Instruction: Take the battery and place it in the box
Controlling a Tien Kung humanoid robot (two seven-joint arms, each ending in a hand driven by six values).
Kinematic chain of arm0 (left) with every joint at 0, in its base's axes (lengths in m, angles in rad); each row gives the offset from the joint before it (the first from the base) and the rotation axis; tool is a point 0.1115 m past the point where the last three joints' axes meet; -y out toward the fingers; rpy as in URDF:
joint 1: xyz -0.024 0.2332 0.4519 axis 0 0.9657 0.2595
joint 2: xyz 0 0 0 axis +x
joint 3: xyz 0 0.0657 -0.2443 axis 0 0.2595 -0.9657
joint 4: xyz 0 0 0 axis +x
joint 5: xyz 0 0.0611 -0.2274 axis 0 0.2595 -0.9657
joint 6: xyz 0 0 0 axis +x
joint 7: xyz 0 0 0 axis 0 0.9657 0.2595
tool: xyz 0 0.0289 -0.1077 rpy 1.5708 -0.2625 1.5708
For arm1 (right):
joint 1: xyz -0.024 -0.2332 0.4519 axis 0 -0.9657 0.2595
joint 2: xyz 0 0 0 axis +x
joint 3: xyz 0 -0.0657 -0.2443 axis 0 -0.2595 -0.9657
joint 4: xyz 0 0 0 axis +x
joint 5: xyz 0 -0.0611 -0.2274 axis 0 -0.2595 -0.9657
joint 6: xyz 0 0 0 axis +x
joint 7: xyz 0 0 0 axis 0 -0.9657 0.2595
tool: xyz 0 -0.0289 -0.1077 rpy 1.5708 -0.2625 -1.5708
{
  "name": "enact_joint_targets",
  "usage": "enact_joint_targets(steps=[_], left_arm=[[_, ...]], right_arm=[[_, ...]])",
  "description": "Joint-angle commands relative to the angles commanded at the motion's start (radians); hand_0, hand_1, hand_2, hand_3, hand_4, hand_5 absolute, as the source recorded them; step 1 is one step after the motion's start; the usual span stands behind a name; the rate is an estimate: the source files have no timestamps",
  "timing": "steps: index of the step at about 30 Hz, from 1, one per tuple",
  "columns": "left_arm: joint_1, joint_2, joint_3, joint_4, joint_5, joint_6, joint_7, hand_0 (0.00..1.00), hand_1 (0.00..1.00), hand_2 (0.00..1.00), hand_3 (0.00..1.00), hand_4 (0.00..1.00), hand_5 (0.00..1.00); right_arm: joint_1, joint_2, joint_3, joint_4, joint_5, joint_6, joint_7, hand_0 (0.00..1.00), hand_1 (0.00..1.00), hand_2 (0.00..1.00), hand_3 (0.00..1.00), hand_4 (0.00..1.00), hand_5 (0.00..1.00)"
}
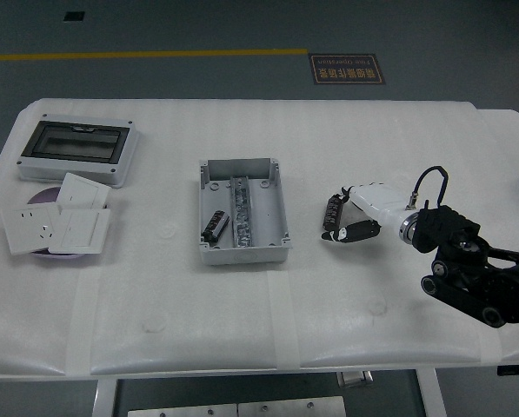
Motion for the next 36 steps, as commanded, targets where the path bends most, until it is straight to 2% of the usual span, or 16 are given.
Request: enact_joint_targets(steps=[7, 8, 13, 14, 19, 20, 24, 25, 26, 31, 32, 36], left_arm=[[-0.001, 0.000, 0.008, 0.000, -0.004, 0.002, -0.005, 0.729, 0.681, 0.476, 0.502, 0.381, 0.002], [-0.001, 0.000, 0.008, 0.000, -0.004, 0.003, -0.006, 0.729, 0.681, 0.476, 0.502, 0.382, 0.002], [0.000, -0.001, -0.003, 0.000, 0.008, 0.002, -0.004, 0.729, 0.681, 0.476, 0.502, 0.382, 0.002], [0.001, -0.001, -0.006, 0.000, 0.010, 0.002, -0.003, 0.729, 0.683, 0.477, 0.502, 0.389, 0.002], [0.001, -0.001, -0.012, 0.000, 0.017, 0.001, -0.002, 0.729, 0.683, 0.477, 0.502, 0.389, 0.002], [0.001, -0.001, -0.012, 0.000, 0.018, 0.002, -0.002, 0.728, 0.683, 0.476, 0.502, 0.394, 0.002], [0.001, -0.002, -0.011, 0.000, 0.018, 0.001, -0.002, 0.728, 0.683, 0.476, 0.502, 0.394, 0.002], [0.001, -0.002, -0.011, 0.000, 0.019, 0.001, -0.002, 0.728, 0.683, 0.476, 0.502, 0.394, 0.002], [0.001, -0.002, -0.012, 0.000, 0.020, 0.001, -0.002, 0.728, 0.682, 0.477, 0.502, 0.394, 0.002], [0.002, -0.002, -0.010, 0.000, 0.022, 0.000, -0.001, 0.728, 0.682, 0.477, 0.502, 0.394, 0.002], [0.002, -0.003, -0.010, 0.000, 0.023, 0.000, -0.001, 0.728, 0.683, 0.476, 0.502, 0.394, 0.002], [0.002, -0.003, -0.003, 0.000, 0.018, -0.001, -0.002, 0.728, 0.683, 0.476, 0.502, 0.394, 0.002]], right_arm=[[-0.003, 0.002, -0.005, 0.000, -0.002, -0.012, 0.002, 0.815, 0.705, 0.688, 0.782, 0.898, 0.616], [-0.003, 0.003, -0.006, 0.000, -0.003, -0.013, 0.001, 0.803, 0.693, 0.666, 0.744, 0.817, 0.560], [-0.005, 0.005, -0.010, -0.001, -0.007, -0.015, -0.001, 0.803, 0.693, 0.666, 0.744, 0.817, 0.560], [-0.005, 0.005, -0.011, -0.001, -0.009, -0.016, -0.001, 0.784, 0.677, 0.651, 0.668, 0.695, 0.484], [-0.006, 0.004, -0.013, -0.001, -0.015, -0.016, -0.003, 0.784, 0.677, 0.651, 0.668, 0.695, 0.484], [-0.006, 0.004, -0.013, -0.001, -0.016, -0.016, -0.003, 0.754, 0.661, 0.628, 0.656, 0.465, 0.324], [-0.006, 0.000, -0.010, 0.005, -0.019, -0.018, -0.005, 0.754, 0.661, 0.628, 0.656, 0.465, 0.324], [-0.007, -0.002, -0.007, 0.011, -0.021, -0.018, -0.006, 0.754, 0.661, 0.628, 0.656, 0.465, 0.324], [-0.007, -0.004, -0.004, 0.016, -0.023, -0.018, -0.008, 0.739, 0.650, 0.623, 0.658, 0.398, 0.297], [-0.013, -0.024, 0.066, 0.086, -0.045, -0.017, -0.015, 0.739, 0.650, 0.623, 0.658, 0.398, 0.297], [-0.016, -0.027, 0.085, 0.101, -0.053, -0.016, -0.017, 0.732, 0.645, 0.623, 0.663, 0.293, 0.269], [-0.025, -0.034, 0.171, 0.164, -0.073, -0.018, -0.023, 0.732, 0.645, 0.623, 0.663, 0.293, 0.269]])
